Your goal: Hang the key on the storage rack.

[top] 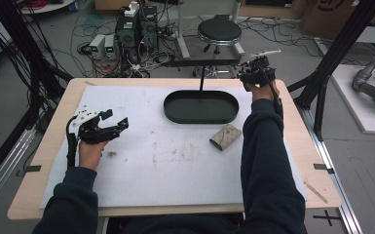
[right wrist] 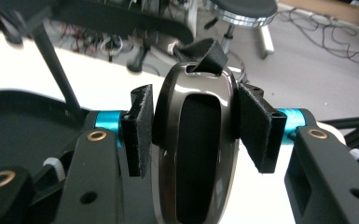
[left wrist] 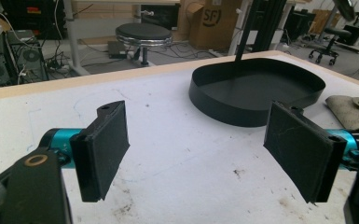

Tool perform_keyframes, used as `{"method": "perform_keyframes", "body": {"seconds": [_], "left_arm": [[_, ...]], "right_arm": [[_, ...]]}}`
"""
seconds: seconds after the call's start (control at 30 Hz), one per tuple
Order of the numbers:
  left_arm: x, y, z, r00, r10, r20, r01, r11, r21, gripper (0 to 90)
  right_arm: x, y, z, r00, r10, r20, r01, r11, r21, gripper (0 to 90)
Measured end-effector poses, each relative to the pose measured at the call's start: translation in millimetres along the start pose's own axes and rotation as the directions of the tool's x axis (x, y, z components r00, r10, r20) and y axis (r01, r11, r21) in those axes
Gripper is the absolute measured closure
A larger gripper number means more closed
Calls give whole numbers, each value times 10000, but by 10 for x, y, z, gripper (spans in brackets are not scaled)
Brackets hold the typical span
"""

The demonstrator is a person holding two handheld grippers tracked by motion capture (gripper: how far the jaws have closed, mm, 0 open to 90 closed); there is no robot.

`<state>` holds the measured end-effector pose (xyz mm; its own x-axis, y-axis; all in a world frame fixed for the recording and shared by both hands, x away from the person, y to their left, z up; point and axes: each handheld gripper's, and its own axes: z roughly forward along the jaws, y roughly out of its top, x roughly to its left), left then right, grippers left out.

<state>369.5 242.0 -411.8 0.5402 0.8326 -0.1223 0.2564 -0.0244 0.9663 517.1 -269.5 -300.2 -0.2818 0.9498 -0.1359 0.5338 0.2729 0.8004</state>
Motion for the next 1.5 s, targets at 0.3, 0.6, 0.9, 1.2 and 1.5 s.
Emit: {"method": "perform_keyframes", "body": {"seconds": [0.3,0.6,0.9,1.2,1.5], "left_arm": [[-1,0,-1,10000,14,-11,-14,10000,18,216],[7,0,-6,10000,-4,-26,4,10000,49,215],[14,2,-12,10000,-55,-39,55,10000,14,216],[13,5,-19,10000,-47,5,47,10000,-63,215],[17,22,-59,9999,-97,53,98,9997,-239,199]], "right_arm": [[78,-109,161,9987,-504,-71,508,9970,589,499],[72,-77,101,9960,-897,14,897,9957,250,471],[-36,-74,-150,9893,-1458,111,1460,9890,-252,428],[-175,-159,-485,9875,-1467,-571,1437,9881,-539,215],[-142,-629,-910,9780,-1955,-725,1862,9754,-1180,202]]}}
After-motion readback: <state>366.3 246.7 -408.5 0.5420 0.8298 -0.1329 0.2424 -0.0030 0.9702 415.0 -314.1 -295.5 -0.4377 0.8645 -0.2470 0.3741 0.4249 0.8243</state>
